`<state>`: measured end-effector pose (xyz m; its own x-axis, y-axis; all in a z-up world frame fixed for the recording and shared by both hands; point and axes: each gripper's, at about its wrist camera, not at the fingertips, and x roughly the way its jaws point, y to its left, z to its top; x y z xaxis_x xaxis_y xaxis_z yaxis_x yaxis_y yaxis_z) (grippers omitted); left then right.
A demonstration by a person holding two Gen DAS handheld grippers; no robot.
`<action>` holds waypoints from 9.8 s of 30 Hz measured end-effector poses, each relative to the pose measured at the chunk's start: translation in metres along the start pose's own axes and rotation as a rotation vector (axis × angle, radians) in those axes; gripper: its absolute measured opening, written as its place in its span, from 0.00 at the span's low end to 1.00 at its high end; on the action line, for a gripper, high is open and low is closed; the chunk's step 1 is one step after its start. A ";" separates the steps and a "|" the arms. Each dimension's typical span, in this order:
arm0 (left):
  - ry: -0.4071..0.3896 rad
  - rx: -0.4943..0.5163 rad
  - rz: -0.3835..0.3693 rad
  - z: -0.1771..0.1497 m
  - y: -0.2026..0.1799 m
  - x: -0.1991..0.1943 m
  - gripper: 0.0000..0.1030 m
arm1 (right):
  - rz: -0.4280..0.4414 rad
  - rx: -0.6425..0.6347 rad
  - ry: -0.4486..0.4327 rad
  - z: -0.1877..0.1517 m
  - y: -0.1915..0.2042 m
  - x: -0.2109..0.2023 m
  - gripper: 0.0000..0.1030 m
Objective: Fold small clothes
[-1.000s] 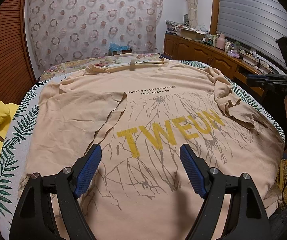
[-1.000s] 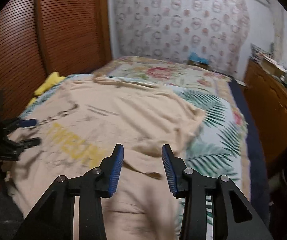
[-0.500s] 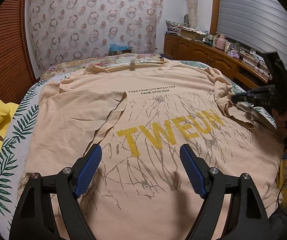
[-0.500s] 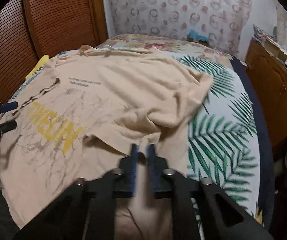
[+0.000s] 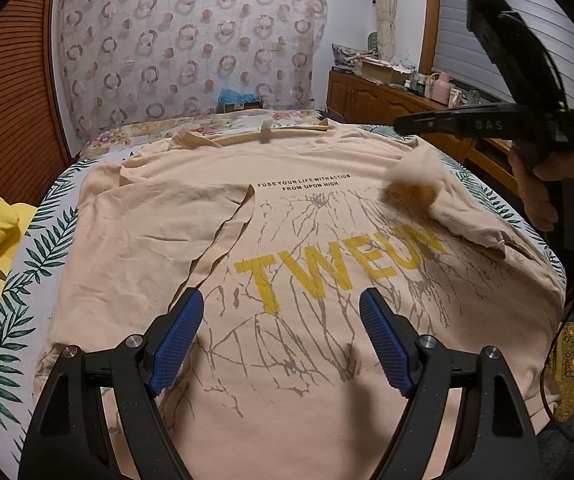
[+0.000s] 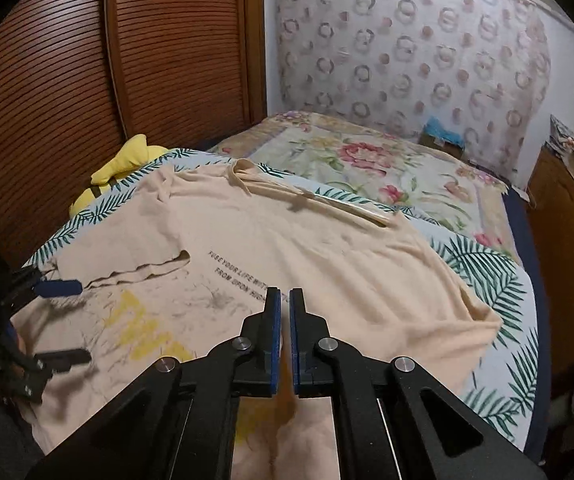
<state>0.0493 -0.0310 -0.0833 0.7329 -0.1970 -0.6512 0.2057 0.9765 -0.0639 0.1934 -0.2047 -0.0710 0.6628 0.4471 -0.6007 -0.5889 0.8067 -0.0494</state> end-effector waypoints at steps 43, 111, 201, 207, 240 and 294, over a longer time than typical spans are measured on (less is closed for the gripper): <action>0.079 -0.108 0.174 0.072 0.173 0.056 0.57 | -0.129 0.158 0.108 -0.055 -0.110 0.058 0.50; -0.148 -0.063 0.023 -0.002 0.109 -0.137 0.06 | -0.098 0.079 -0.189 -0.147 0.007 -0.181 0.04; -0.532 0.044 0.081 0.119 0.099 -0.303 0.09 | -0.142 -0.014 -0.476 -0.034 0.028 -0.363 0.08; -0.669 0.069 0.123 0.157 0.097 -0.357 0.09 | -0.216 -0.075 -0.573 0.004 0.043 -0.423 0.08; -0.210 0.084 0.177 0.258 0.151 0.050 0.09 | -0.365 0.075 -0.105 0.185 -0.056 -0.159 0.08; 0.165 -0.045 0.044 0.130 0.166 0.109 0.33 | -0.254 0.362 0.135 0.077 -0.049 -0.203 0.41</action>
<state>0.2475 0.0988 -0.0666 0.6233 -0.1406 -0.7692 0.1437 0.9875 -0.0641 0.1231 -0.3056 0.1151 0.6850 0.1826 -0.7053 -0.2000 0.9780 0.0589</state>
